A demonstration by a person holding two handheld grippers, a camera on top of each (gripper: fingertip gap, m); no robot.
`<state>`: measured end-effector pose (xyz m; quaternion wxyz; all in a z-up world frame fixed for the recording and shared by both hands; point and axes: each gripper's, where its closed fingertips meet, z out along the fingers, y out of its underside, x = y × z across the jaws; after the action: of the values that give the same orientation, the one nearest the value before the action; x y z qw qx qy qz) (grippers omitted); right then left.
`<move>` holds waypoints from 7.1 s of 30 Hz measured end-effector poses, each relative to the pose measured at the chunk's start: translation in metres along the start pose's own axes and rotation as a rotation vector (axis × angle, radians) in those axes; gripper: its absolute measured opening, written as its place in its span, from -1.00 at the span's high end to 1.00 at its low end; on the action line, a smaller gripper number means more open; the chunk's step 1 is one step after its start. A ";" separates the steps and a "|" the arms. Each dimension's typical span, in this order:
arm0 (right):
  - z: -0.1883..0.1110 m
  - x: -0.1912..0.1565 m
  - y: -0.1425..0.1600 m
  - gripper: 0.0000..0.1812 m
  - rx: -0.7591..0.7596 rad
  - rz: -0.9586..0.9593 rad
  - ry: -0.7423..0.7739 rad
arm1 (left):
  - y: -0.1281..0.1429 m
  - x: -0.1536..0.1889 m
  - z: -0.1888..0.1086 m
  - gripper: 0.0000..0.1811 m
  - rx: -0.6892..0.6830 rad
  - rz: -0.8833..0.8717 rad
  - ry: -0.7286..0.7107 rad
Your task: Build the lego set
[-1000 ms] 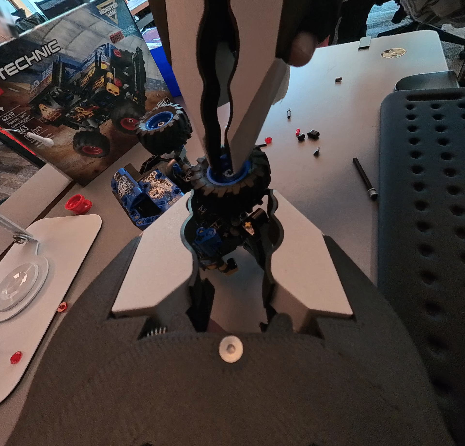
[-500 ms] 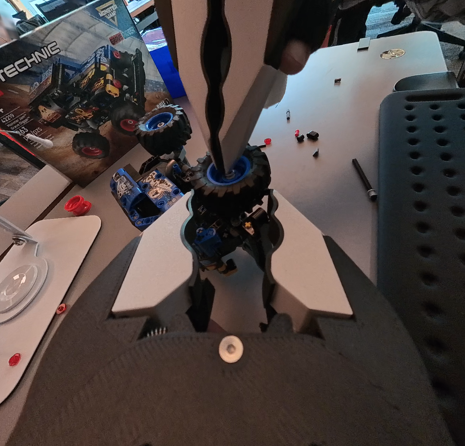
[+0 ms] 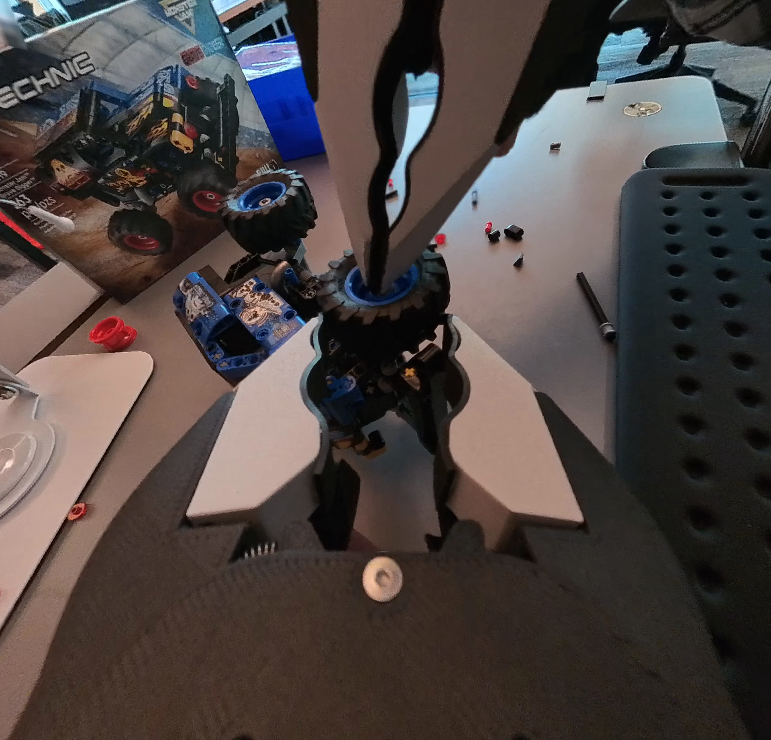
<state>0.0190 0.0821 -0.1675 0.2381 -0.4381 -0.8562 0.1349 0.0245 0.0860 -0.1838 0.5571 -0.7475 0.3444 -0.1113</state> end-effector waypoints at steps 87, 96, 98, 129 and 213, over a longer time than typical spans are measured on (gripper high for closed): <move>-0.022 0.036 0.053 0.75 0.458 0.624 0.153 | 0.079 -0.096 -0.085 0.27 -0.121 -0.330 -0.326; 0.047 0.011 -0.026 0.75 0.435 0.528 0.062 | 0.078 -0.091 -0.074 0.61 -0.160 -0.283 -0.335; 0.057 0.013 -0.032 0.84 0.424 0.529 0.052 | 0.076 -0.089 -0.072 0.60 -0.159 -0.263 -0.334; 0.066 0.026 -0.023 1.00 0.464 0.436 0.098 | 0.077 -0.087 -0.069 0.66 -0.168 -0.254 -0.353; 0.135 0.244 0.074 0.68 0.288 0.775 0.224 | 0.120 -0.227 -0.400 0.40 -0.736 -0.018 -0.914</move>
<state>-0.1236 0.3207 -0.2442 0.3199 -0.7018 -0.5695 0.2843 -0.4100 -0.0882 -0.1018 0.3521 -0.8667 0.0789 0.3445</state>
